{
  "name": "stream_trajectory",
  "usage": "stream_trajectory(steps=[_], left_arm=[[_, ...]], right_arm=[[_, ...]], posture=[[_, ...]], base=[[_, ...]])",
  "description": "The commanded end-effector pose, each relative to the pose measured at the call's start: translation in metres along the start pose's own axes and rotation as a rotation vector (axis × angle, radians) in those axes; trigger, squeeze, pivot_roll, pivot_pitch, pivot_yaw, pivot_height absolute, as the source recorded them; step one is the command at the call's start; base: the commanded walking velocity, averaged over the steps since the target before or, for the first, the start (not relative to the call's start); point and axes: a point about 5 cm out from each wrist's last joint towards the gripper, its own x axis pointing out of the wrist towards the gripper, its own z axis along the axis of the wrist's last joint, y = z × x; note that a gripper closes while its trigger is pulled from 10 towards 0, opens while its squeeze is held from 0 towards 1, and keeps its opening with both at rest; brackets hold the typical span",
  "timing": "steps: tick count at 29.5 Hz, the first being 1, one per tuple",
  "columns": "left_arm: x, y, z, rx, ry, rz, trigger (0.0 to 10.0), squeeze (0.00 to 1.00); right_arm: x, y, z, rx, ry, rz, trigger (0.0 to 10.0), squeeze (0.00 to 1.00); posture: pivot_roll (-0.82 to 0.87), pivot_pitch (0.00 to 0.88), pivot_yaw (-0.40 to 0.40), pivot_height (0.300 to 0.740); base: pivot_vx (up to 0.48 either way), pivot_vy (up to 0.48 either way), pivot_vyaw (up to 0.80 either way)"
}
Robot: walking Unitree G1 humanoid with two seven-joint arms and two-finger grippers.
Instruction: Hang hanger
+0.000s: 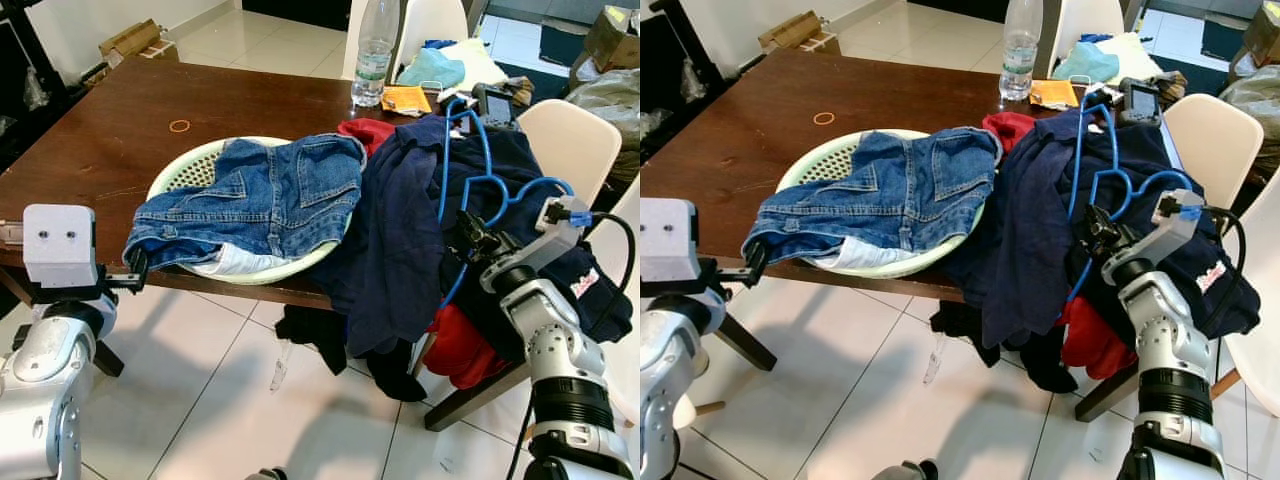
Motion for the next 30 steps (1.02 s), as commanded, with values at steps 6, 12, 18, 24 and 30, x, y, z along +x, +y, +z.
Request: stream_trajectory(steps=[6, 12, 18, 24, 30], left_arm=[[0.008, -0.009, 0.0, -0.005, -0.008, -0.071, 10.0, 0.0], [0.012, -0.012, 0.001, -0.003, -0.017, -0.096, 10.0, 0.0], [0.019, -0.012, -0.002, 0.005, -0.005, -0.13, 0.0, 0.0], [0.023, -0.008, -0.003, 0.016, 0.001, -0.128, 0.0, 0.0], [0.024, -0.004, -0.003, 0.033, 0.002, -0.128, 0.0, 0.0]], right_arm=[[-0.006, -0.009, -0.002, 0.03, 0.001, -0.04, 10.0, 0.0], [-0.005, -0.009, -0.002, 0.036, -0.003, -0.042, 10.0, 0.0], [-0.006, -0.008, -0.002, 0.035, -0.009, -0.045, 10.0, 0.0], [-0.005, -0.008, -0.001, 0.033, -0.007, -0.045, 10.0, 0.0], [-0.006, -0.008, -0.002, 0.033, -0.008, -0.044, 10.0, 0.0]], posture=[[0.19, 0.21, -0.03, 0.74], [0.19, 0.207, -0.029, 0.74], [0.19, 0.211, -0.024, 0.74], [0.19, 0.219, -0.023, 0.74], [0.2, 0.21, -0.017, 0.74]], base=[[0.0, 0.0, 0.0], [0.0, 0.0, 0.0], [0.0, 0.0, 0.0], [0.0, 0.0, 0.0], [0.0, 0.0, 0.0]])
